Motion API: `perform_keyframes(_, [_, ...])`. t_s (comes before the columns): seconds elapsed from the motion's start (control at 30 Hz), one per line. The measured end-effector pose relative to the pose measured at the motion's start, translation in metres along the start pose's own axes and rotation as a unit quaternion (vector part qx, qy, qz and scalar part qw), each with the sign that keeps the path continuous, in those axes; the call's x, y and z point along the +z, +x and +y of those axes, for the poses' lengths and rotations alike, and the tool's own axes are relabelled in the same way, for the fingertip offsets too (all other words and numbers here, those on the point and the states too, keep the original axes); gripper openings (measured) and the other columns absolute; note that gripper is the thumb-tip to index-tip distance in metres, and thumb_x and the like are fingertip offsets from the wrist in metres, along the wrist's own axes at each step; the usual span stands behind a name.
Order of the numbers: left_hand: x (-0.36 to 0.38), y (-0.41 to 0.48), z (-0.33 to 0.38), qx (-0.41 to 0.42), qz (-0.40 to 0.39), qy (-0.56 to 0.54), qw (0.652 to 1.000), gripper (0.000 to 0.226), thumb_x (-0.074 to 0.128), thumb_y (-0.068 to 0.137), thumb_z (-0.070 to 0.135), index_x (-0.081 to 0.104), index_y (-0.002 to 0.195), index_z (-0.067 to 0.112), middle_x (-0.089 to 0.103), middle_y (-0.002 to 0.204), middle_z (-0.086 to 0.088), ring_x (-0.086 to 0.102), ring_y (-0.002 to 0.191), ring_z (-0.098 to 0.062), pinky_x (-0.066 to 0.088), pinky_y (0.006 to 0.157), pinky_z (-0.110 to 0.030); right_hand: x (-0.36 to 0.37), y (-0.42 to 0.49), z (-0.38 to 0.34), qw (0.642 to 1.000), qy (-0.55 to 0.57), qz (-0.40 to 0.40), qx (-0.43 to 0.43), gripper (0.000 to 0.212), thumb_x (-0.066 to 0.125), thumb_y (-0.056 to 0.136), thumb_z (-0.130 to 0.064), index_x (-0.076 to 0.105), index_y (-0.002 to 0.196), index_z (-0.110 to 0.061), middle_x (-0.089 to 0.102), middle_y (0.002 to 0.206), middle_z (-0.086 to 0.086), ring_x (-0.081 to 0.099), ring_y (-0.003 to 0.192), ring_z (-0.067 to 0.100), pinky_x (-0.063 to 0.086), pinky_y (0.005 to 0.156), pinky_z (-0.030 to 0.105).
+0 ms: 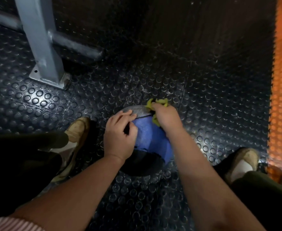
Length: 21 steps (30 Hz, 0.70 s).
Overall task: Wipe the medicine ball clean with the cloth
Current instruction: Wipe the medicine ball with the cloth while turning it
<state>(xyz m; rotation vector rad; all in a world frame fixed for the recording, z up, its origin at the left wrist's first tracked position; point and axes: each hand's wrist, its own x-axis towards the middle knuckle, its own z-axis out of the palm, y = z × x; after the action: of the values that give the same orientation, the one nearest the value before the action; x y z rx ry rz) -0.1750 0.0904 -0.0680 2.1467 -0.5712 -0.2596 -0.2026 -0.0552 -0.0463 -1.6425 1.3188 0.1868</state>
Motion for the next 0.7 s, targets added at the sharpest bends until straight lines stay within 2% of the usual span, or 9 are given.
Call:
perform_keyframes(0.1, [0.002,-0.003,0.002,-0.004,-0.004,0.022,1.000,0.040,0.045,0.083,0.021,0.069,0.104,-0.002,0.068,0.109,-0.017,0.058,0.107,-0.034,0.031,0.099,-0.023,0.028,-0.047,-0.011,0.963,-0.221,0.079,-0.133,0.047,0.045,0.090,-0.047,0.054,0.128,-0.021,0.042,0.146,0.005,0.036,0.135,0.026,0.024,0.114,0.043])
perform_keyframes(0.17, [0.000,-0.008,0.003,0.003,-0.009,0.030,1.000,0.038,0.046,0.084,0.018,0.066,0.108,-0.003,0.066,0.111,-0.019,0.056,0.109,-0.032,0.030,0.100,-0.024,0.033,-0.058,-0.010,0.956,-0.234,0.066,-0.163,0.055,0.042,0.091,-0.047,0.042,0.140,-0.021,0.024,0.156,0.001,0.018,0.144,0.022,0.010,0.118,0.040])
perform_keyframes(0.2, [0.000,-0.011,0.001,0.015,-0.011,0.039,0.999,0.036,0.044,0.084,0.016,0.066,0.106,-0.003,0.066,0.110,-0.019,0.057,0.109,-0.033,0.031,0.101,-0.027,0.029,-0.053,-0.006,0.958,-0.227,0.047,-0.167,0.054,0.044,0.091,-0.046,0.044,0.139,-0.021,0.024,0.156,0.001,0.020,0.143,0.021,0.012,0.118,0.039])
perform_keyframes(0.3, [0.001,-0.013,-0.001,0.051,-0.021,0.049,0.997,0.038,0.041,0.083,0.016,0.068,0.102,-0.003,0.068,0.111,-0.016,0.058,0.110,-0.036,0.033,0.101,-0.031,0.000,-0.018,0.004,0.990,-0.107,-0.001,-0.094,0.039,0.052,0.088,-0.039,0.061,0.118,-0.016,0.051,0.139,0.008,0.050,0.121,0.025,0.039,0.101,0.036])
perform_keyframes(0.37, [0.002,-0.012,-0.002,0.067,-0.034,0.040,0.996,0.039,0.042,0.083,0.016,0.069,0.104,-0.001,0.068,0.114,-0.013,0.057,0.113,-0.031,0.032,0.104,-0.025,-0.015,0.005,0.011,0.999,0.031,-0.039,0.018,0.029,0.057,0.087,-0.039,0.066,0.096,-0.013,0.067,0.108,0.010,0.061,0.097,0.026,0.047,0.086,0.034])
perform_keyframes(0.43, [0.001,-0.011,-0.004,0.082,-0.045,0.030,0.995,0.038,0.043,0.084,0.017,0.070,0.105,0.001,0.068,0.116,-0.011,0.053,0.116,-0.025,0.028,0.107,-0.017,-0.023,0.029,0.027,0.984,0.115,-0.086,0.104,0.026,0.057,0.090,-0.036,0.068,0.091,-0.012,0.070,0.088,0.010,0.064,0.081,0.026,0.049,0.079,0.033])
perform_keyframes(0.5, [0.002,-0.009,-0.006,0.098,-0.053,0.023,0.993,0.037,0.043,0.084,0.017,0.071,0.105,0.002,0.068,0.117,-0.009,0.050,0.118,-0.022,0.026,0.108,-0.014,-0.025,0.047,0.043,0.975,0.129,-0.112,0.144,0.025,0.057,0.092,-0.031,0.069,0.082,-0.012,0.068,0.074,0.009,0.063,0.063,0.023,0.050,0.066,0.029])
perform_keyframes(0.57, [0.004,-0.007,-0.006,0.111,-0.054,0.017,0.992,0.037,0.044,0.084,0.018,0.072,0.103,0.003,0.068,0.116,-0.008,0.050,0.118,-0.020,0.030,0.107,-0.019,-0.027,0.059,0.057,0.974,0.109,-0.127,0.151,0.030,0.053,0.096,-0.027,0.068,0.077,-0.009,0.063,0.071,0.010,0.059,0.056,0.021,0.049,0.056,0.026])
perform_keyframes(0.7, [0.009,-0.004,-0.002,0.112,-0.043,0.005,0.993,0.035,0.045,0.083,0.018,0.073,0.099,0.004,0.069,0.113,-0.007,0.050,0.118,-0.019,0.033,0.105,-0.022,-0.028,0.063,0.056,0.969,0.119,-0.125,0.176,0.036,0.053,0.094,-0.030,0.070,0.069,-0.010,0.067,0.062,0.007,0.059,0.054,0.021,0.047,0.060,0.029])
